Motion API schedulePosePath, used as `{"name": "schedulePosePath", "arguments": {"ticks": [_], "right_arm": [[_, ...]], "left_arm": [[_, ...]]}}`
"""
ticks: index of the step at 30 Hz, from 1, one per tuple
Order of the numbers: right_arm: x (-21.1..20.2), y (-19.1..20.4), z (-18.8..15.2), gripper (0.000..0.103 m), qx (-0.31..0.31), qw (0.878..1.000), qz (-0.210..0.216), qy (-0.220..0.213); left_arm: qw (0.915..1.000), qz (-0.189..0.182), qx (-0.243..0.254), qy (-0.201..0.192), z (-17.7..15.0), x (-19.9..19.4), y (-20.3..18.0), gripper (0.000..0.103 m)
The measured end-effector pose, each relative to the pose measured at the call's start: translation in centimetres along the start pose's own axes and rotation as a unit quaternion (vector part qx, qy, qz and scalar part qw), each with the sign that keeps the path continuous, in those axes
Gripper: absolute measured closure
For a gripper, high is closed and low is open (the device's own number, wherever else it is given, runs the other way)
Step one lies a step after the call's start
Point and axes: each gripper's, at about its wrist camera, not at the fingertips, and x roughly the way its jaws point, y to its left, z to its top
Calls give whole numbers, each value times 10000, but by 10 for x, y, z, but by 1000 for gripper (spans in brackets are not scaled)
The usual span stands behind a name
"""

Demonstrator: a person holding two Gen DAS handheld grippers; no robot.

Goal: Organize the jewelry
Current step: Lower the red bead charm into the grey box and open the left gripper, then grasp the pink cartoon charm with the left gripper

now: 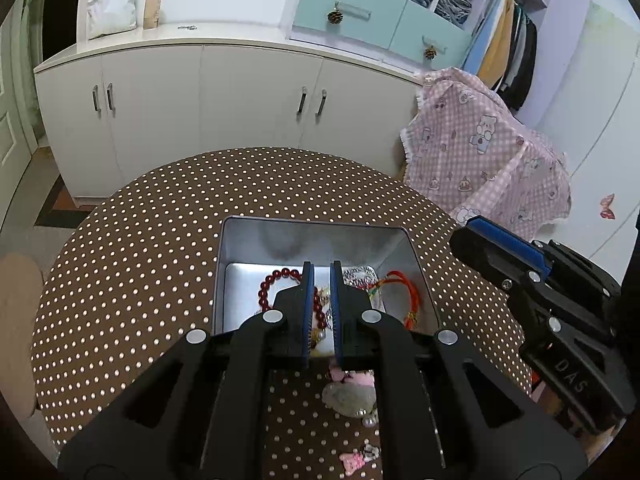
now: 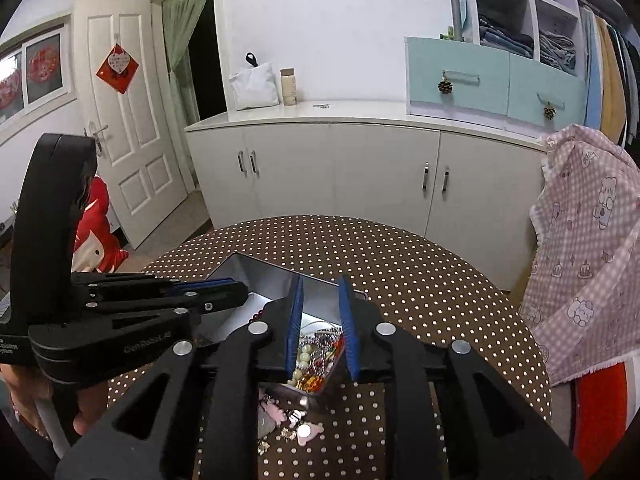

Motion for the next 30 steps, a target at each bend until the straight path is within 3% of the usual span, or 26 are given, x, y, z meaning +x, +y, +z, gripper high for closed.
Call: {"name": "schedulePosePath", "arguments": {"ticks": [6, 15, 16, 18, 20, 30], "right_arm": [[-16, 0, -15, 77, 50, 10000, 53, 11], [-28, 4, -50, 69, 143, 9994, 180, 256], [-28, 4, -54, 69, 132, 9993, 180, 294], [-28, 3, -63, 67, 146, 9990, 170, 381], [-28, 0, -68, 67, 181, 9987, 152, 450], [-33, -9, -99, 66, 431, 9969, 151, 641]], "left_arm": [[9999, 51, 122, -102, -17, -22, -4, 94], [9997, 84, 212, 71, -54, -35, -7, 92], [9996, 67, 233, 138, -59, -34, -8, 87], [9996, 49, 198, 206, -71, -32, -8, 27], [9998, 119, 124, -66, -83, -39, -7, 27], [9993, 103, 303, 202, -117, -32, -22, 27]]}}
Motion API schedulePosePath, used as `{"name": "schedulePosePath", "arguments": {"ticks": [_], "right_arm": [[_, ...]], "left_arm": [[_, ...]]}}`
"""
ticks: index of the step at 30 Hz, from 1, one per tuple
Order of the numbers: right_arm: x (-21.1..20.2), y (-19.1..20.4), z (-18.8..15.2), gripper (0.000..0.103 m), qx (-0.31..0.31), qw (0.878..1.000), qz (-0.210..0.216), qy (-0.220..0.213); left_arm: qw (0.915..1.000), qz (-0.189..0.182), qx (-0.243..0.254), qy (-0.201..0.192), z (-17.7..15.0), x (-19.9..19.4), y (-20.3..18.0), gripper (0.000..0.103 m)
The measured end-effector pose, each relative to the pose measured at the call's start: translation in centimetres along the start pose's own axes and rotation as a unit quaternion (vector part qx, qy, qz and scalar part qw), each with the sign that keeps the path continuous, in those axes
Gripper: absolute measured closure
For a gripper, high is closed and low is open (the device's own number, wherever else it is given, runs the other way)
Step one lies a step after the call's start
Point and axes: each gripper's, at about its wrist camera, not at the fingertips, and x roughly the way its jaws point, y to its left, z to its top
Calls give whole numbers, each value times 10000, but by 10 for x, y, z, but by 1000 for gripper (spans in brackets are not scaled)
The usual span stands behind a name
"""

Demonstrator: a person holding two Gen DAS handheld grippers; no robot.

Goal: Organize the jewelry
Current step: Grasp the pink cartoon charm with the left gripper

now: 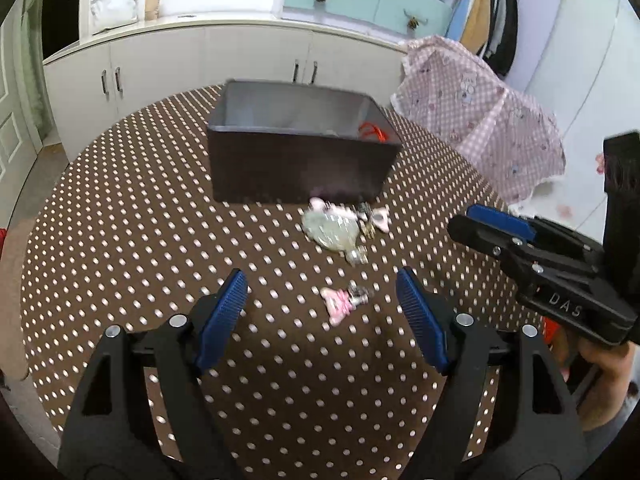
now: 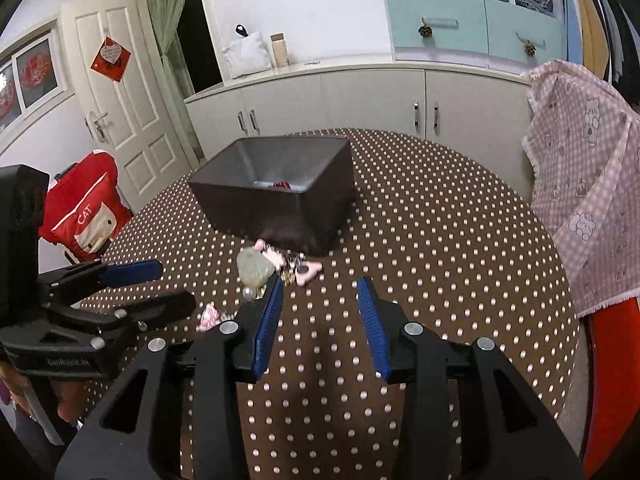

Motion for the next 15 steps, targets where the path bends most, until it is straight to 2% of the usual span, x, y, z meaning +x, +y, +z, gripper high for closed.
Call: {"name": "schedulePosePath", "arguments": {"ticks": [6, 9, 10, 11, 12, 15], "right_arm": [[4, -1, -9, 64, 21, 9999, 48, 120], [6, 1, -10, 64, 28, 9999, 50, 146], [7, 1, -10, 64, 32, 9999, 55, 157], [7, 0, -10, 64, 32, 9998, 57, 167], [8, 0, -10, 63, 32, 9998, 55, 170], [10, 0, -9, 62, 30, 9998, 54, 197]], "left_arm": [[9995, 21, 206, 248, -13, 16, -13, 27], [9994, 72, 217, 251, -14, 20, -16, 27], [9994, 116, 230, 248, -13, 21, -17, 30], [9991, 153, 276, 269, -13, 23, -19, 42], [9989, 187, 313, 285, -12, 24, -19, 47], [9986, 259, 378, 276, -11, 27, -24, 48]]}}
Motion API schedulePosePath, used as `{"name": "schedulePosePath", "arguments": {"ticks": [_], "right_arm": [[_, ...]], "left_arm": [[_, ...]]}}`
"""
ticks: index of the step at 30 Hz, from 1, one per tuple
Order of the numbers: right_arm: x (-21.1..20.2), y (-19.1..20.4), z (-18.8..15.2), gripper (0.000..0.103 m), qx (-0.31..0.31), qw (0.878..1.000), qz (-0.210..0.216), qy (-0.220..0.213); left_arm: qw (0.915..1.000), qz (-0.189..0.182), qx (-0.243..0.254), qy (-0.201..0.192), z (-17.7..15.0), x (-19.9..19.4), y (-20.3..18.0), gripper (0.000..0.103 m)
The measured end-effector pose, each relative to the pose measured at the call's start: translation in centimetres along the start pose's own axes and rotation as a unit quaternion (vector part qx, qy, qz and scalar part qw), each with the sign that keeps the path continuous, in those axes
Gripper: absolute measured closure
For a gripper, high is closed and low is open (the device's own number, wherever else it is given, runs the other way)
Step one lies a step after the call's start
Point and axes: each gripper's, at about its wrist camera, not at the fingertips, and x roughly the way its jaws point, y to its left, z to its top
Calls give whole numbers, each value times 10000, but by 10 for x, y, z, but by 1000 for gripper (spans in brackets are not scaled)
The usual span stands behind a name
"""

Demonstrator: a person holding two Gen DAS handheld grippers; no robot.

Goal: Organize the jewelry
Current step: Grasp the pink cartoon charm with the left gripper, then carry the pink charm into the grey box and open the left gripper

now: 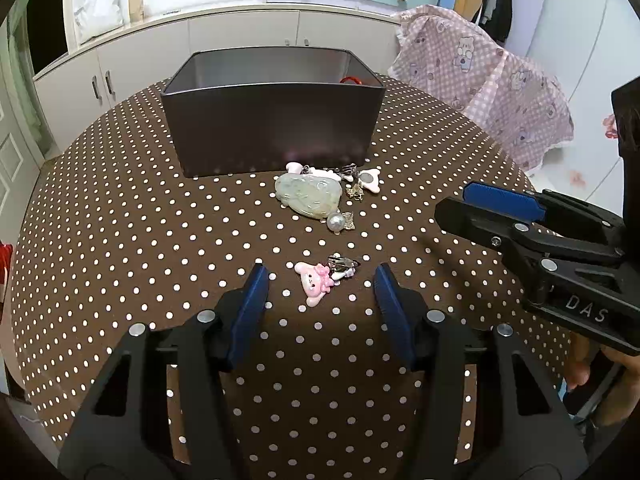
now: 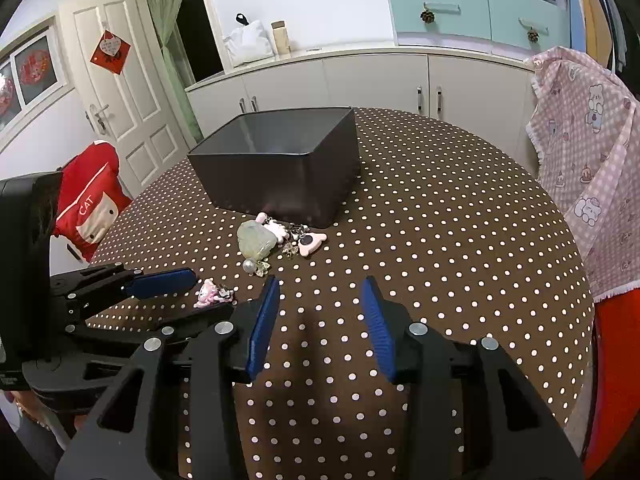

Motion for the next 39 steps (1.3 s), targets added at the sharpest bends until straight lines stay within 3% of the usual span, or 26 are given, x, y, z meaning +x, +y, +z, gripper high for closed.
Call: {"name": "schedulePosePath", "arguments": {"ticks": [3, 4, 5, 10, 22, 29, 31, 33, 39], "right_arm": [[2, 1, 0, 62, -20, 10000, 19, 24], [3, 2, 0, 62, -31, 10000, 27, 31], [4, 3, 1, 62, -38, 10000, 31, 38], [7, 6, 2, 62, -72, 9999, 50, 81], [28, 34, 10, 62, -475, 9983, 150, 315], [51, 61, 15, 62, -973, 9939, -109, 503], [57, 64, 14, 67, -1090, 9921, -215, 590], [59, 66, 13, 87, -1141, 9913, -191, 627], [56, 67, 11, 90, -1352, 9883, -413, 580]], "left_arm": [[10000, 43, 65, 1, 1, 1, -3, 50], [10000, 63, 76, 2, 2, 2, -4, 54], [9999, 100, 96, 5, 3, 3, -5, 67], [9997, 162, 157, -18, 3, 2, -1, 84], [9990, 155, -319, -271, 0, -16, 39, 84], [9978, 175, -462, -439, 6, -28, 50, 84], [9976, 161, -501, -459, 7, -29, 53, 84], [9973, 130, -546, -468, 7, -31, 56, 84], [9969, 98, -565, -542, 12, -35, 60, 84]]}}
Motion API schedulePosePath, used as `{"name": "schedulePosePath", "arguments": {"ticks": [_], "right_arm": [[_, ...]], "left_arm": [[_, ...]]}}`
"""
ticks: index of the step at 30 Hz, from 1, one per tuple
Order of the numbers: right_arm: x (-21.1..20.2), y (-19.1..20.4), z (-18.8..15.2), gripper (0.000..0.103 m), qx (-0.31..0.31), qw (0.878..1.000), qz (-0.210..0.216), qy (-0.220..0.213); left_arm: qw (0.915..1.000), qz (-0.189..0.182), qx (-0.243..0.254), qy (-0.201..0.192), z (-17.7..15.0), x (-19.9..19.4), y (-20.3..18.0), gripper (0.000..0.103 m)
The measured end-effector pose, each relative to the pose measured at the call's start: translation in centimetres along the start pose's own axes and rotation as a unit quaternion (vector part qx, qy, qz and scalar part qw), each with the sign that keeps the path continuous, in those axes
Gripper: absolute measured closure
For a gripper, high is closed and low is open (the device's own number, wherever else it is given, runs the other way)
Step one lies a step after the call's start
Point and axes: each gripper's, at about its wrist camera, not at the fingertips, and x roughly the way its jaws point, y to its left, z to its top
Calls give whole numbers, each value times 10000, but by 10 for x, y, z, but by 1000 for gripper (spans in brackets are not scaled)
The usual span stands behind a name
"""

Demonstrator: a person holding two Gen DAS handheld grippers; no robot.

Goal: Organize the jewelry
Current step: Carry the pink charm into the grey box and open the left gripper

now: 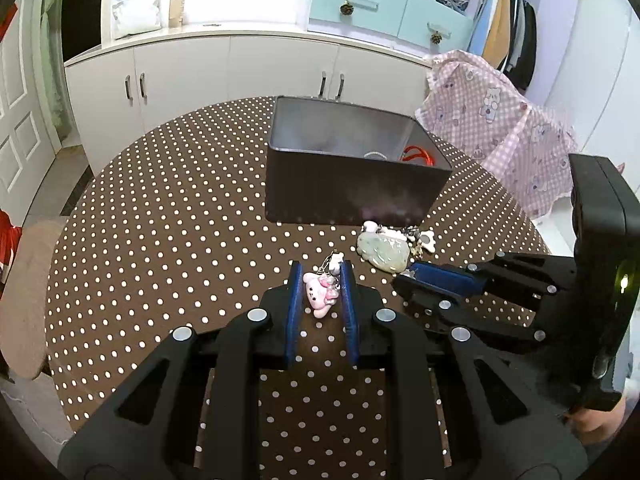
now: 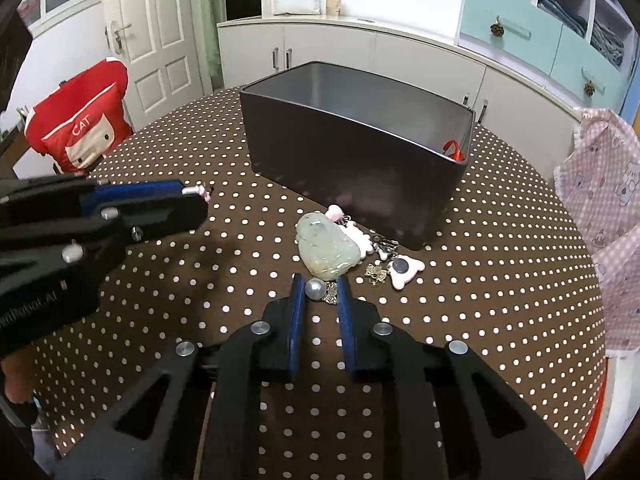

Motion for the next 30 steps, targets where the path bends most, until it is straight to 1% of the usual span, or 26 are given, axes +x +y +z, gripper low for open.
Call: {"name": "schedulePosePath", "arguments": {"ticks": [2, 5, 8, 11, 16, 19, 22, 26, 30], "right_arm": [[-4, -3, -1, 90, 28, 10000, 30, -30], [-15, -13, 2, 90, 196, 9995, 143, -192], [-31, -26, 9, 90, 387, 9979, 251, -463], [-47, -42, 20, 90, 630, 9939, 342, -837], [-55, -62, 40, 90, 911, 9881, 387, -1179], [-51, -73, 48, 90, 1129, 9846, 519, -1231], [-40, -78, 58, 90, 1227, 9836, 621, -1167], [-24, -77, 64, 90, 1204, 9858, 602, -1008], [-13, -77, 63, 90, 1259, 9857, 655, -910]], "left_arm": [[10000, 13, -21, -47, 3, -3, 2, 84], [9999, -59, -85, -137, 13, -7, 6, 84], [9996, -98, -94, -262, 26, -11, 6, 84], [9992, -121, -80, -370, 40, -13, 4, 84], [9986, -77, -140, -504, 70, -12, 1, 84], [9986, -227, -167, -438, 86, -3, -2, 84], [9989, -371, -129, -246, 98, 13, -10, 84], [9994, -347, -28, -6, 104, 34, -20, 84], [9994, -340, 9, 117, 107, 47, -24, 84]]}}
